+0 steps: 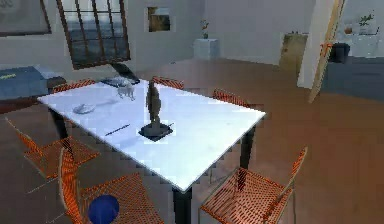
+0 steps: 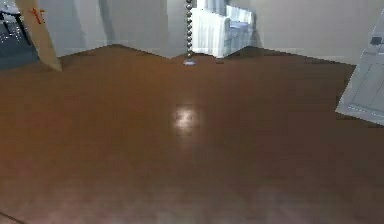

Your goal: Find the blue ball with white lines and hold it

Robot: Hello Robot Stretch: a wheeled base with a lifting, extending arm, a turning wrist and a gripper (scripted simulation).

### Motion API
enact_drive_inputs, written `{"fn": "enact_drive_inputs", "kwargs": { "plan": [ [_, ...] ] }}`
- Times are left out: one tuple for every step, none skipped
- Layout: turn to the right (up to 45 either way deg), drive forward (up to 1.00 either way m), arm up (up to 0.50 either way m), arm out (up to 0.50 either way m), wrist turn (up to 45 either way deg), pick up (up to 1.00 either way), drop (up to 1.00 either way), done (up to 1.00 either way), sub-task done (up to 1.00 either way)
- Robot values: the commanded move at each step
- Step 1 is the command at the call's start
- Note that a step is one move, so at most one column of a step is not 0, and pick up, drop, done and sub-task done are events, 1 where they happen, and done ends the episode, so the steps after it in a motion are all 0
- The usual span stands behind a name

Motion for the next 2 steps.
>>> {"fn": "enact_drive_inputs", "kwargs": {
  "plan": [
    [-45.0, 0.0, 0.0, 0.0, 0.0, 0.0, 0.0, 0.0, 0.0],
    [-45.0, 0.0, 0.0, 0.0, 0.0, 0.0, 0.0, 0.0, 0.0]
  ]
}}
